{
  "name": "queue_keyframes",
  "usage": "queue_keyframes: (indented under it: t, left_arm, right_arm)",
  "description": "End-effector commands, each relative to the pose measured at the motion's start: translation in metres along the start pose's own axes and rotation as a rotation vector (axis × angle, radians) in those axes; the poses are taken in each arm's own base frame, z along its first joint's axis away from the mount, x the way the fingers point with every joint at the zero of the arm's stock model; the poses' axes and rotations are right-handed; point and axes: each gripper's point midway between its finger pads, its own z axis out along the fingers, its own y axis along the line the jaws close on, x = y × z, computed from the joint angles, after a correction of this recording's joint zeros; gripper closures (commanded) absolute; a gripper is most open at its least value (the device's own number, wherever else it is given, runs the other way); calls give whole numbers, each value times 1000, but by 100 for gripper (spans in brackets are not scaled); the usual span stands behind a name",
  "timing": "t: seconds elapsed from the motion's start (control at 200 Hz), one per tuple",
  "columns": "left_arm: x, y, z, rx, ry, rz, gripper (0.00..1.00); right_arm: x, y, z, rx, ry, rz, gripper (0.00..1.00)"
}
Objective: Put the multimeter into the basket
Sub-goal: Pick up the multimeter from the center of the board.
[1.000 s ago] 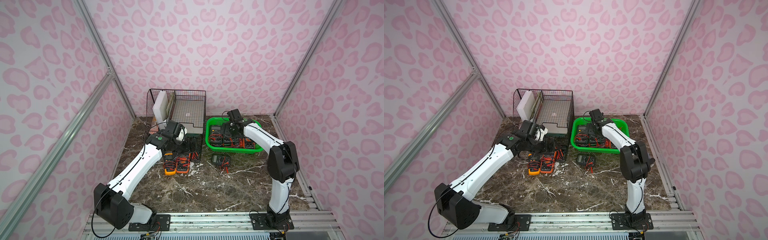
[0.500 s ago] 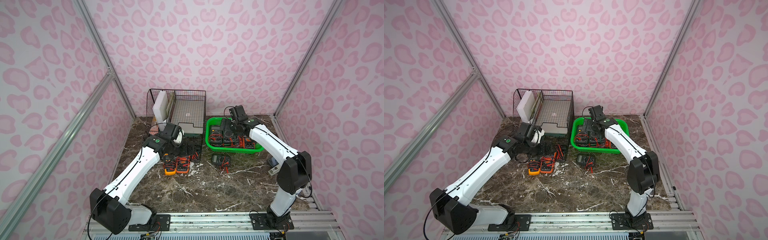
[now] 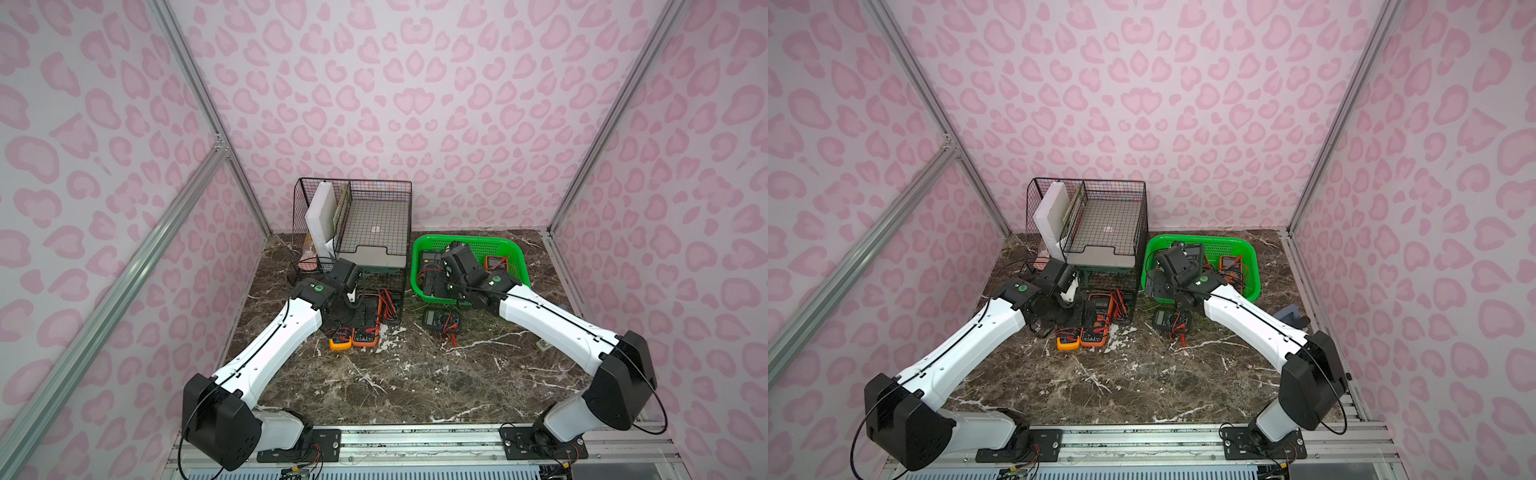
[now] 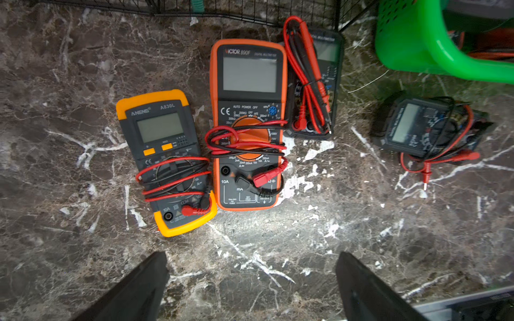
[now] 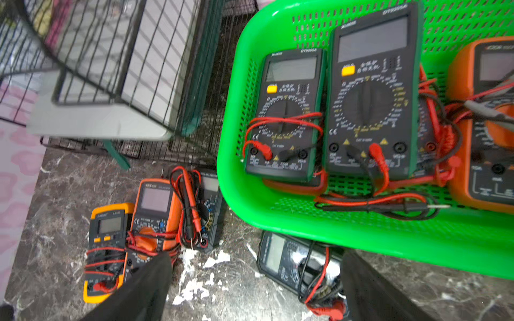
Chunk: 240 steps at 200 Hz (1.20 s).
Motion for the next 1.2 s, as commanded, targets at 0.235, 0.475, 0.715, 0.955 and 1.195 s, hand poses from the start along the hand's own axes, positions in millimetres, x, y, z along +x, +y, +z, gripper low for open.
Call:
queue_keyframes:
  t: [0.235, 0.475, 0.715, 0.955, 1.195]
  left_arm:
    - [0, 3, 28, -51, 68, 86, 1]
    - [1, 1, 51, -65, 117, 115, 1]
    - [-1, -4, 70, -79, 146, 139, 2]
    - [1, 1, 90, -120, 183, 155, 1]
    - [2, 1, 104, -122, 203, 168, 2]
  right_arm:
    - [45, 9, -19, -92, -58, 63, 1]
    - [61, -2, -21, -80, -35, 86, 1]
    - [64, -4, -21, -75, -27, 88, 1]
    - [66, -5, -20, -69, -19, 91, 1]
    - [65, -6, -21, -61, -19, 91, 1]
